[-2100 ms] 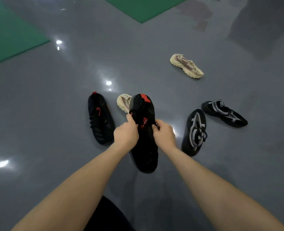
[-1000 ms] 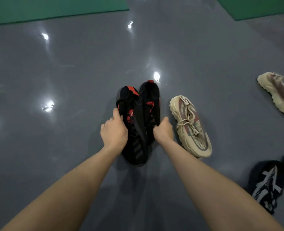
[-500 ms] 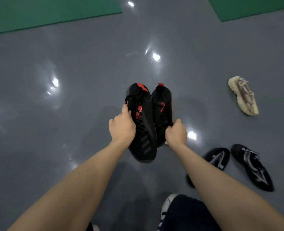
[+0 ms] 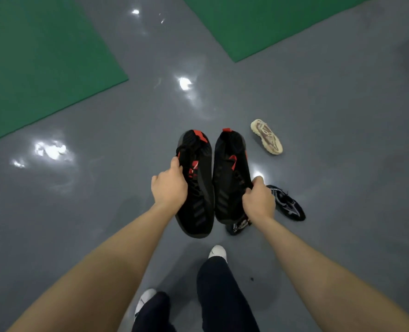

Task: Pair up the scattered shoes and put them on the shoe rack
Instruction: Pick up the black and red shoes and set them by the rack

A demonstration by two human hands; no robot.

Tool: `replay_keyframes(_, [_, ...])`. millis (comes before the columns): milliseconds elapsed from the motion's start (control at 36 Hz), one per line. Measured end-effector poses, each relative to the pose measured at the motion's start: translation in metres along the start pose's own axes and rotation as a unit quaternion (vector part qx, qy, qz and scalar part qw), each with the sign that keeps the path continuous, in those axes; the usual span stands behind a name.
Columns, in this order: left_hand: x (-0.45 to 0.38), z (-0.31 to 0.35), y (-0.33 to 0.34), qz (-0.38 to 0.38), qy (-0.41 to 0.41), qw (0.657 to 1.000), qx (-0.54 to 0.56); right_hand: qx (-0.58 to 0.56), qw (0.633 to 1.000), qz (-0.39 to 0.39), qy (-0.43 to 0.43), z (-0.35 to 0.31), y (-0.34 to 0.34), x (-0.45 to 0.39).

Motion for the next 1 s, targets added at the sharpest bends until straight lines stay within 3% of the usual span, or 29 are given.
replay_keyframes(250, [0.058,0.09,-0.085,-0.041,0.151,0.987,-0.042,-0.069,0.992,0.061,0.085,0.029,-0.114,0.092])
replay_keyframes(500, [0.142,0.123,-0.125,-0.088,0.277,0.953,-0.086,-0.065,0.972,0.096,0.203,0.076,-0.154,0.223])
replay_keyframes(722, [0.253,0.167,-0.14,-0.124,0.417,0.892,-0.122,-0.064,0.943,0.152,0.288,0.135,-0.194,0.342])
replay_keyframes(1000, [0.474,0.215,-0.13,-0.123,0.603,0.775,-0.139,-0.029,0.874,0.232,0.425,0.24,-0.248,0.535])
Point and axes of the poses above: each hand's wrist, its own x-axis away from the middle knuckle, its own y-axis out of the palm, z = x × y, the point moved 10 cm from there along -x, towards the middle knuckle, and after that the axes turned 8 degrees about z, right-handed, at the moved point
